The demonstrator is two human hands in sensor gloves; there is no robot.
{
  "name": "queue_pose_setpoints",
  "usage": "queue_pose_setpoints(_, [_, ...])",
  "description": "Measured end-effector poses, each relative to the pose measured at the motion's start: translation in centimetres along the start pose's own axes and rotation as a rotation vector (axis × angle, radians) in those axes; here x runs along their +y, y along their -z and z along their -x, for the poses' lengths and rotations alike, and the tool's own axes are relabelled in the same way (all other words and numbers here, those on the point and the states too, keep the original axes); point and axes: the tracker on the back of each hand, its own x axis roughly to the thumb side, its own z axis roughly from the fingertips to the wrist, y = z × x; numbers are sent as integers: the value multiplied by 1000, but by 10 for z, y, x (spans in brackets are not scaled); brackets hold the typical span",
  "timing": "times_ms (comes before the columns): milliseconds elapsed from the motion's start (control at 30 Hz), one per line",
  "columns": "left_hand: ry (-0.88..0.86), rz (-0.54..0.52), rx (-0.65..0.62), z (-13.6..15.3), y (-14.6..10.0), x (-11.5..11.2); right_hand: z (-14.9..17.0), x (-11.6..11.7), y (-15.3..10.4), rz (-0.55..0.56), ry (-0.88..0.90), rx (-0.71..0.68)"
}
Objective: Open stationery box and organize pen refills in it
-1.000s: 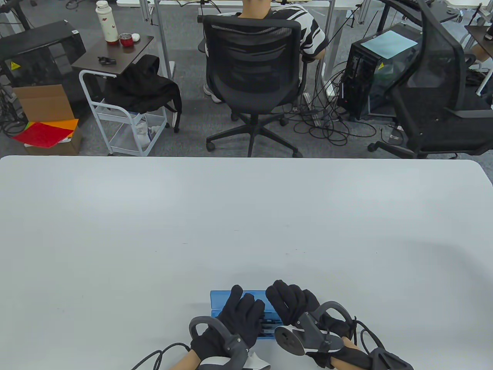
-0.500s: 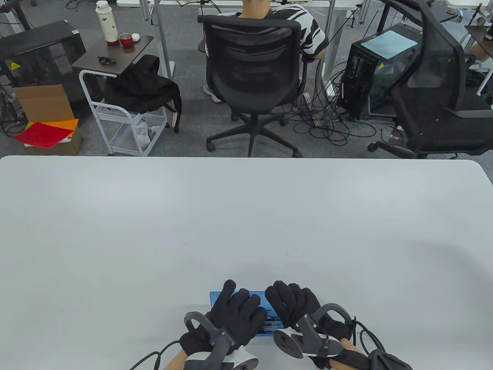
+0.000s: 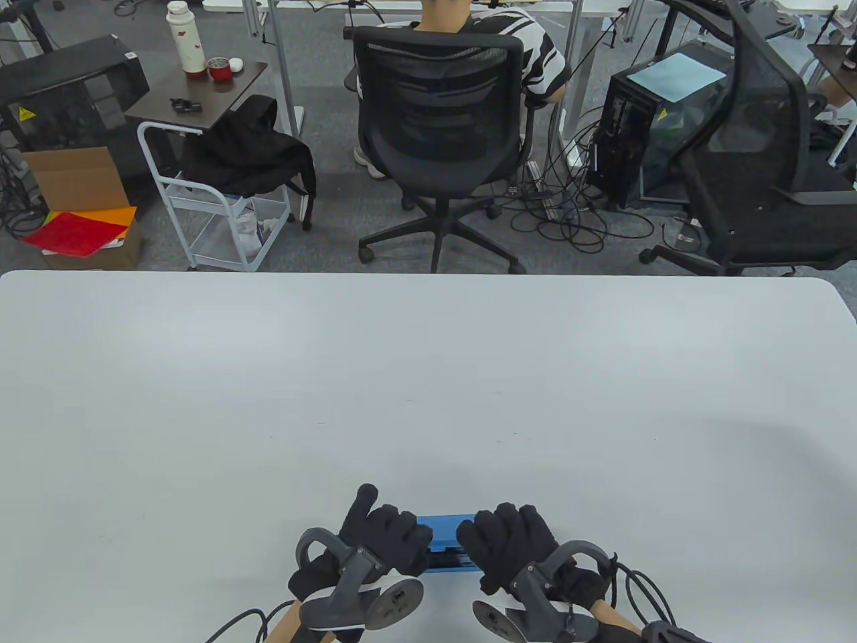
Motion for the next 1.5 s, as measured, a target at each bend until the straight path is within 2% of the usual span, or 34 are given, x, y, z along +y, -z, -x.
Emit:
queue_pose_setpoints(133, [60, 75, -24, -8, 3, -11, -2, 6, 3, -36, 11, -30])
queue_pose_setpoints(267, [84, 101, -33, -12, 5, -16, -2, 8, 5, -46, 25, -41])
queue_pose_setpoints(567, [102, 101, -26, -13, 7, -15, 1, 9, 6, -78, 67, -42])
queue_pose_setpoints(733, [112, 73, 74, 0, 9, -14, 15, 8, 8, -82, 143, -11])
queue_pose_setpoints(833, [120, 36, 197, 19, 11, -9, 35, 7, 10, -58, 154, 74])
queue_pose_setpoints(1033, [100, 57, 397, 61, 16, -10, 88, 12, 6, -55, 228, 286])
queue_pose_setpoints(1267, [81, 134, 553, 107, 26, -20, 153, 28, -8, -58, 308, 518])
queue_pose_setpoints(1500, [34, 176, 645, 131, 18, -41, 199, 52, -23, -108, 376, 684])
